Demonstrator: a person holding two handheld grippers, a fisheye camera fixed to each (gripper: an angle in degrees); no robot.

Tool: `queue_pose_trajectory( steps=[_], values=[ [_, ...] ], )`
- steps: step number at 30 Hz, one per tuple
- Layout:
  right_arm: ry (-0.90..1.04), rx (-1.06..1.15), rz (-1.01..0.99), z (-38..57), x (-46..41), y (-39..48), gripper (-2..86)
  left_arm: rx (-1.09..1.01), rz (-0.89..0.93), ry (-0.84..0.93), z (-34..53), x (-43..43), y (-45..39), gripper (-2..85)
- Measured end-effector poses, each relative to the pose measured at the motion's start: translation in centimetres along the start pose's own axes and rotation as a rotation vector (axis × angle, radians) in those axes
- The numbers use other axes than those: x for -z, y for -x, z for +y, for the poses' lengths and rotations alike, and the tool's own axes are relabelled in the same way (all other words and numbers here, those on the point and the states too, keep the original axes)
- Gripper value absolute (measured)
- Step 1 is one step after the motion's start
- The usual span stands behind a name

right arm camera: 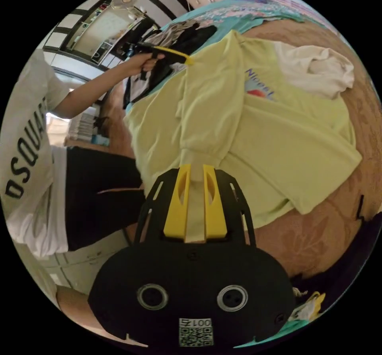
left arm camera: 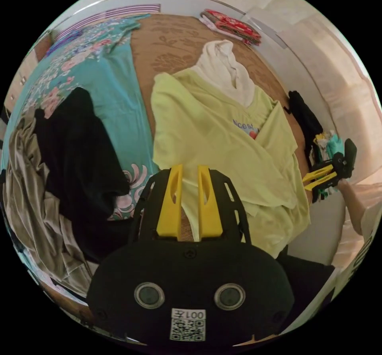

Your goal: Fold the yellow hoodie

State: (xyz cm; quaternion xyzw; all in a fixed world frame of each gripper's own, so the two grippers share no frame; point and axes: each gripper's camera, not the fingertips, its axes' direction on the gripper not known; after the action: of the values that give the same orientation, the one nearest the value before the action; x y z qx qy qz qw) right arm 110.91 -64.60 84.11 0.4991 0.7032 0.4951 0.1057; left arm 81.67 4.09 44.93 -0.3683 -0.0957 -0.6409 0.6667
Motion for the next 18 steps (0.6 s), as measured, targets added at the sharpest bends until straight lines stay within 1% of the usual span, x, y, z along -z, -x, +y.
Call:
queue_pose_trajectory(
  steps=[2, 4, 6, 7, 9, 13, 15, 16, 18],
  values=[
    [-0.064, -0.005, 0.060, -0.9, 0.3, 0.1, 3.8, 0.034, -0.038, -0.032, 0.4, 0.6, 1.5, 3.6],
    [-0.148, 0.016, 0.073, -2.6, 1.0, 0.2, 4.8, 0.039, -0.059, -0.025, 0.4, 0.5, 2.5, 4.4],
    [-0.264, 0.063, 0.129, -6.3, 2.4, 0.3, 6.1, 0.043, -0.076, -0.023, 0.3, 0.2, 3.4, 5.9],
    [-0.291, 0.073, 0.145, -7.5, 2.8, 0.2, 6.4, 0.050, -0.076, -0.024, 0.4, 0.0, 4.1, 6.1],
    [-0.362, 0.105, 0.185, -13.1, 3.9, -1.0, 7.0, 0.062, -0.055, -0.044, 0.6, -0.2, 5.0, 5.8],
    [-0.379, 0.113, 0.176, -22.8, 3.2, -2.7, 6.5, 0.115, 0.052, -0.090, 1.8, -0.8, 7.6, 1.3],
    [-0.320, 0.097, 0.216, -28.1, 0.6, -2.8, 5.8, 0.127, 0.081, -0.116, 2.5, -0.9, 8.3, -0.5],
    [-0.296, 0.087, 0.221, -29.1, -0.2, -2.8, 5.6, 0.130, 0.086, -0.134, 3.0, -0.7, 8.7, -0.9],
    [-0.231, 0.040, 0.182, -31.5, -2.4, -2.6, 4.1, 0.138, 0.085, -0.156, 3.7, -0.2, 9.3, -1.2]
  ],
)
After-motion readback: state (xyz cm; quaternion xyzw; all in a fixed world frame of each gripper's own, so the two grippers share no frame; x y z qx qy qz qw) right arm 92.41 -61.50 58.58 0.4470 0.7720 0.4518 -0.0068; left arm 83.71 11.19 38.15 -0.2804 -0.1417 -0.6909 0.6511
